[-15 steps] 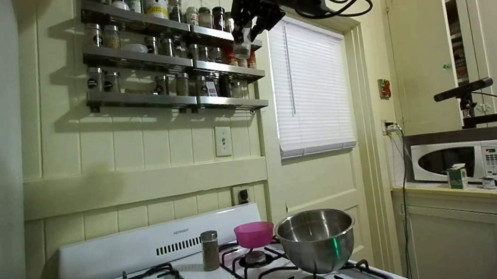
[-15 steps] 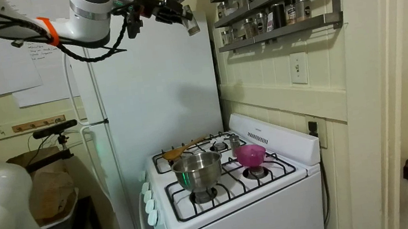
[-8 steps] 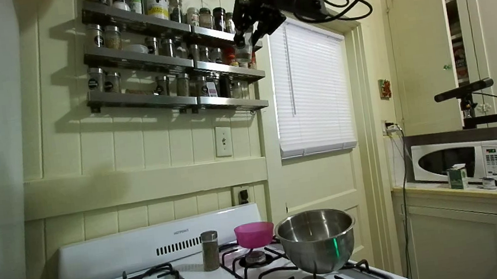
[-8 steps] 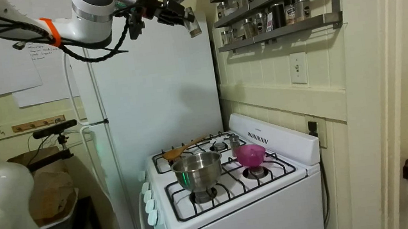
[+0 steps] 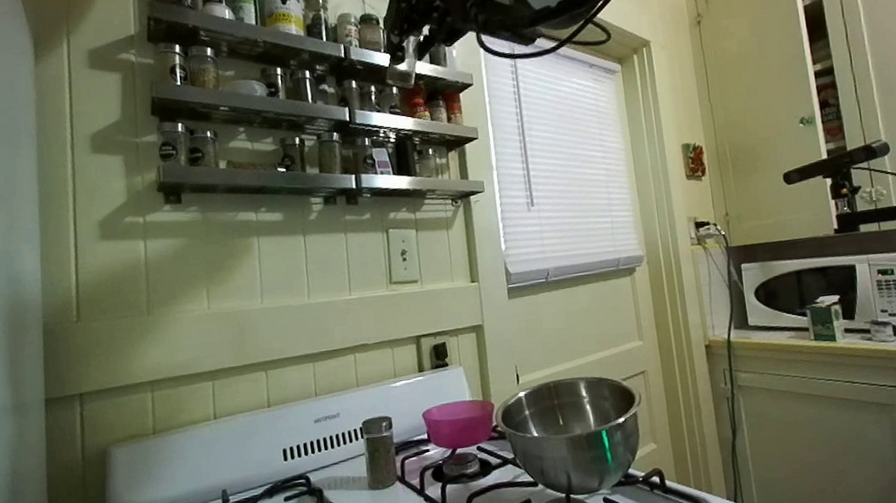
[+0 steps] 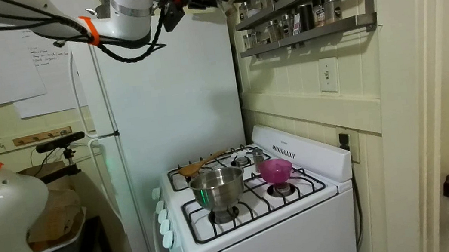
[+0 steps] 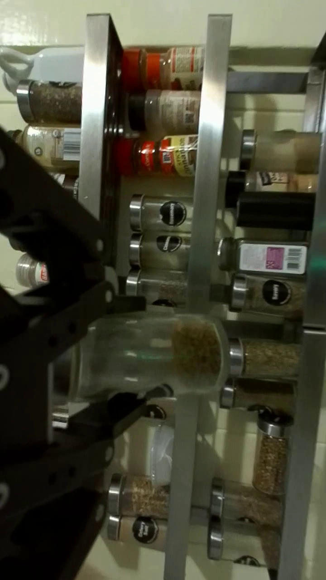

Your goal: Remove the jar from the top of the stack and place it on the middle shelf.

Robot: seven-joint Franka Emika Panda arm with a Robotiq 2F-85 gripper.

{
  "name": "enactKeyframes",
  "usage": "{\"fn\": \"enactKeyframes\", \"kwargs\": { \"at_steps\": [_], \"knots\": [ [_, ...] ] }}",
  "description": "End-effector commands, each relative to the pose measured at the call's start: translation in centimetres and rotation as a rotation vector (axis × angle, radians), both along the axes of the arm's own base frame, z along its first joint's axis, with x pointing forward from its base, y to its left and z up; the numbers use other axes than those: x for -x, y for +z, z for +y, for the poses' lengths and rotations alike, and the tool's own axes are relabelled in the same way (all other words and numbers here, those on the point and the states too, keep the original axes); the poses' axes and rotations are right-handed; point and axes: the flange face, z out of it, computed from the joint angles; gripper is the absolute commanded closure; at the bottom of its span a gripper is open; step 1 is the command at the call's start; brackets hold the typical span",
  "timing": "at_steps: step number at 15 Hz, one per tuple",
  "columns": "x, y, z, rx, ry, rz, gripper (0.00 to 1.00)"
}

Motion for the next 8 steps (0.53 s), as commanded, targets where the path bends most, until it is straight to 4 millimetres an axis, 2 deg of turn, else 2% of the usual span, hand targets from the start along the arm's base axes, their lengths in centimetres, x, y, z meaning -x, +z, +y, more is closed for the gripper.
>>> {"fn": "enactKeyframes", "kwargs": {
  "at_steps": [1,6,8],
  "knots": [
    [-3.8,2.2,0.7,-0.007,0.041,-0.092,0.76],
    [-7.4,4.1,0.9,0.004,0.071,-0.178,0.76],
    [-8.7,4.2,1.0,0.006,0.080,-0.201,0.76]
  ]
}}
